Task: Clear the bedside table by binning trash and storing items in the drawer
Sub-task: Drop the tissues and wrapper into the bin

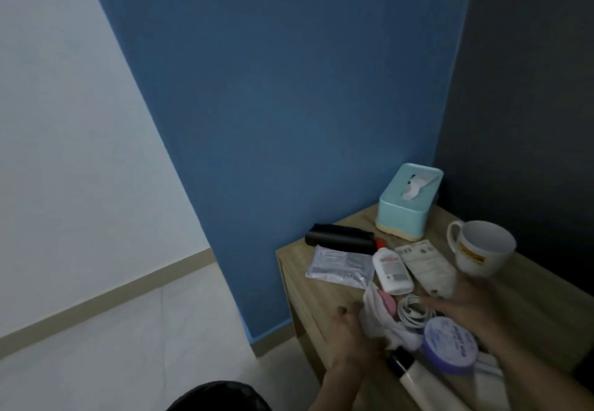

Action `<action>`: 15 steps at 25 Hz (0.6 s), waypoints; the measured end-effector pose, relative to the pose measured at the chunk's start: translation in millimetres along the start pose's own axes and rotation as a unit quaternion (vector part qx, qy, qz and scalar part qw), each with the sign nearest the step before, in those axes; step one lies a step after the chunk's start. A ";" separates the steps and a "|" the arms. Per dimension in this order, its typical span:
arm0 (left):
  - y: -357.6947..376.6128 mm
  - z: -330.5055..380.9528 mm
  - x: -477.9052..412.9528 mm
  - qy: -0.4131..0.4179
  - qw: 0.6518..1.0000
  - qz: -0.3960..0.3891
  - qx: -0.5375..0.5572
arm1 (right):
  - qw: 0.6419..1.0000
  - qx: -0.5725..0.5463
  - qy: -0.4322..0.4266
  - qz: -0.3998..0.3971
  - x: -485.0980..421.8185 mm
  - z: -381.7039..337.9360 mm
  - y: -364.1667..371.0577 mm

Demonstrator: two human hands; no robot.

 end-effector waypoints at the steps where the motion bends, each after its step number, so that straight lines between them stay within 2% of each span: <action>1: 2.8 -3.2 -4.1 -0.004 1.000 0.006 -0.003 | 1.000 0.018 0.007 -0.011 -4.9 4.2 4.8; 5: 6.9 -12.7 -15.4 0.000 0.999 0.031 0.029 | 0.993 0.115 0.019 0.007 -14.1 7.0 2.5; 9: -3.1 -12.5 -18.4 -0.001 0.996 0.050 0.076 | 0.995 0.091 0.032 0.029 -15.6 8.9 -3.2; 13: -15.3 -6.5 -20.6 0.007 0.993 0.063 0.104 | 0.990 0.128 0.039 0.050 -31.8 32.9 -0.1; 15: -29.5 -5.9 -19.1 0.016 0.991 0.078 0.104 | 0.992 0.104 0.031 0.060 -11.2 10.3 -15.2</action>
Point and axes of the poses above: each hand's wrist, its own x-axis away from the middle knuckle, its own y-axis out of the palm, z = x × y, the point moved 7 cm from there along -x, towards the middle knuckle, and after that the axes turned 1 degree about -z, right-handed, at the moved point
